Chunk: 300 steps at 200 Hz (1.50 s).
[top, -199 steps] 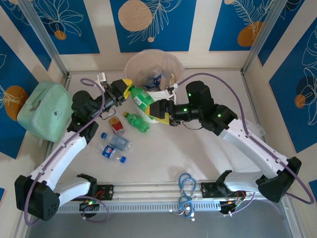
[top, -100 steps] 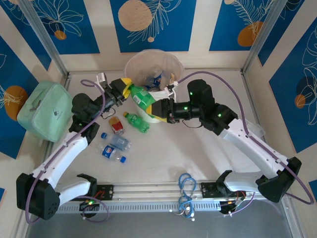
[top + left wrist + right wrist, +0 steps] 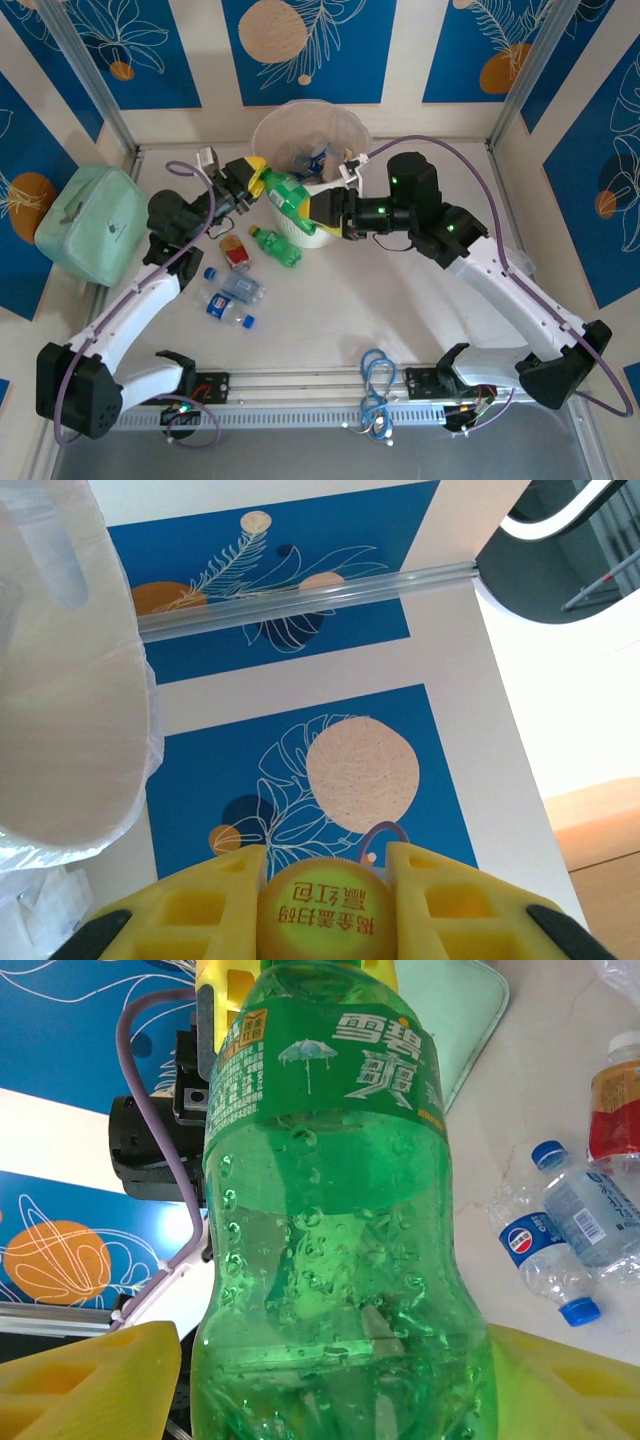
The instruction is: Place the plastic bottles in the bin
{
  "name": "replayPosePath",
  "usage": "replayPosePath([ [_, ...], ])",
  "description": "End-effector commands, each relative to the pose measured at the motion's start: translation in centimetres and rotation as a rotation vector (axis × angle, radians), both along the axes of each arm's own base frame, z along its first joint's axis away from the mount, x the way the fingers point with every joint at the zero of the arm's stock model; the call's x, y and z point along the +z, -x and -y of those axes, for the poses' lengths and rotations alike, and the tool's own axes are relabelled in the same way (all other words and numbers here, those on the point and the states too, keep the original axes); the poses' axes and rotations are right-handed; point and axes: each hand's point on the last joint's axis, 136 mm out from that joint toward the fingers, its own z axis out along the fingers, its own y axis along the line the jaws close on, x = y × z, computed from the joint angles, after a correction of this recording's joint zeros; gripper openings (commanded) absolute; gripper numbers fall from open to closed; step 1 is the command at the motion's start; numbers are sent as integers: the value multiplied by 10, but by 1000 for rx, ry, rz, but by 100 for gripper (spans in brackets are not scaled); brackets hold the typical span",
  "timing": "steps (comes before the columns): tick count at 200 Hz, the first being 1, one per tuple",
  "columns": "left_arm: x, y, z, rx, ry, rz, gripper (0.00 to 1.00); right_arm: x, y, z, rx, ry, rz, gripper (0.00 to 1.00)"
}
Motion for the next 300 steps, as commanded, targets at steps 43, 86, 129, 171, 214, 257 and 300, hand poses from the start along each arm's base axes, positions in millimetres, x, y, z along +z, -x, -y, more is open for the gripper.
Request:
replayPosePath([
  [43,9,9,3,-24,5,55,0,19,1,-4,24,-31,46,62],
  [86,-1,8,0,5,-52,29,69,28,-3,-4,14,-28,70,55],
  [129,-22,17,-22,150,-417,-9,100,39,-40,10,-116,92,122,53],
  [171,-54,31,-71,321,-760,-143,100,32,-90,17,-219,256,181,52],
  [214,-88,42,-95,359,-896,-266,98,18,-142,22,-287,356,187,52],
  [257,-125,47,-116,382,-1029,-396,90,5,-169,15,-284,408,171,70],
  [300,-154,46,-126,376,-1106,-492,85,5,-164,14,-265,417,181,85],
])
